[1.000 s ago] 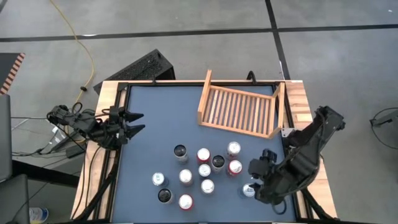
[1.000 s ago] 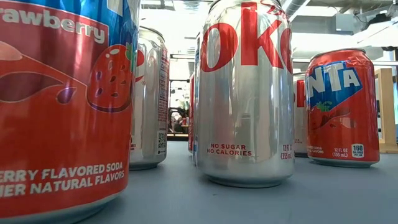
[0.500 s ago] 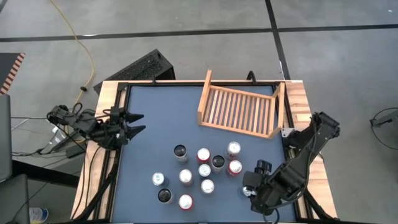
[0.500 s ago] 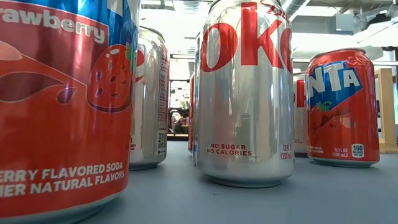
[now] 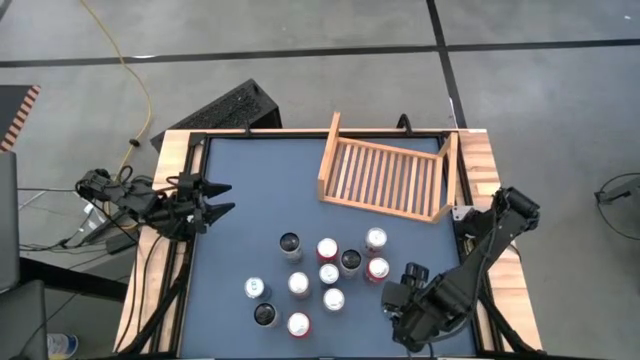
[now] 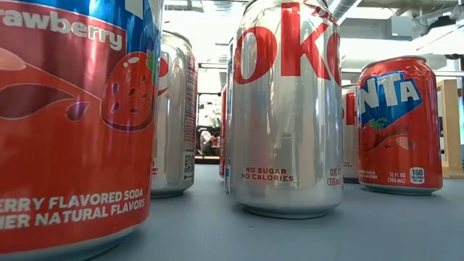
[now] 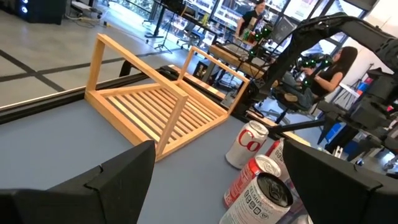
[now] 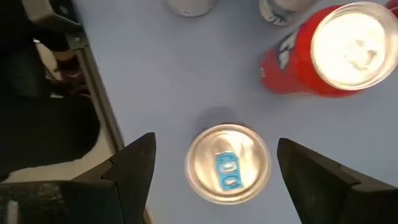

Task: Place canned beverage on shelf
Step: Put the right blue soda can on the shelf

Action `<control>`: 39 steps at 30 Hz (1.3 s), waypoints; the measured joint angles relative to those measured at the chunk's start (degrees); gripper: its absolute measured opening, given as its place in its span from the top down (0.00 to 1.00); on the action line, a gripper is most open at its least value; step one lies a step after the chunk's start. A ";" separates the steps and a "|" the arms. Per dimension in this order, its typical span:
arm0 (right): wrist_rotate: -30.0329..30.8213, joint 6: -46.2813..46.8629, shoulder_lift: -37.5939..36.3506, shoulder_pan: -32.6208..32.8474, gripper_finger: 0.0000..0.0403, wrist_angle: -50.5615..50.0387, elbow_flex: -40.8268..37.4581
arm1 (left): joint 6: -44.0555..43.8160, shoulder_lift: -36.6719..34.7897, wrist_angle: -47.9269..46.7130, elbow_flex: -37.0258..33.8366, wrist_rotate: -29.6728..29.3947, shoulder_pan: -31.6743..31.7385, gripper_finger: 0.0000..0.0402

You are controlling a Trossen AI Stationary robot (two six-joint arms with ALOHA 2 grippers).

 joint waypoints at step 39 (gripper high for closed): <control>0.92 13.79 -1.73 2.66 0.22 -2.02 0.02 | -0.09 0.00 -0.50 0.00 -0.33 0.00 0.15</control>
